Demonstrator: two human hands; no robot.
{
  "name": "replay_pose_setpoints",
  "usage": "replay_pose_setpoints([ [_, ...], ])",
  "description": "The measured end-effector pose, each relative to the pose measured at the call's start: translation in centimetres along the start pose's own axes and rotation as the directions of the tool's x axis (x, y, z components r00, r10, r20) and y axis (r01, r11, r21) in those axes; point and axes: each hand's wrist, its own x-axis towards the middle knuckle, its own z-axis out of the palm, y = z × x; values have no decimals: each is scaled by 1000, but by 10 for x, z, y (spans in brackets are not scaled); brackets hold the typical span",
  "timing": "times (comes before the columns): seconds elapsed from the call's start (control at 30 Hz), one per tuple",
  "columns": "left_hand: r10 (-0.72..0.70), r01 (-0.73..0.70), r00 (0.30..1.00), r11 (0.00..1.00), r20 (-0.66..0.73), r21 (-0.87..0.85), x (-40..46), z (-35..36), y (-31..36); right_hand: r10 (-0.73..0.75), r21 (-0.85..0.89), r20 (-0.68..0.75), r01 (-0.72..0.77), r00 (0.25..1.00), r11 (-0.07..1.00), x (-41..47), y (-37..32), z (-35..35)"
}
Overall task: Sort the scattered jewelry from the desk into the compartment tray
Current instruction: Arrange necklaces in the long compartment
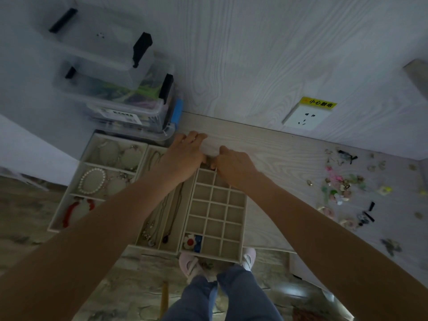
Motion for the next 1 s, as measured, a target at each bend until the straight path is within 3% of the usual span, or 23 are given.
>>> replay_pose_setpoints([
  [0.23,-4,2,999,1000,52,31,-1,0,1,-9,18,-38,10,999,1000,-3,1,5],
  [0.43,-86,94,994,984,64,-153,-6,-4,4,48,200,-8,-45,999,979,-10,5,7],
  [0.63,-98,96,995,974,-1,-203,-13,-18,22,164,378,-90,-119,982,918,-32,20,7],
  [0.8,-75,66,997,961,-27,-267,7,-33,71,319,542,-174,-180,931,821,-77,56,16],
  [1.0,88,-95,995,950,-37,-298,45,-41,164,506,588,-142,-339,851,735,-149,126,56],
])
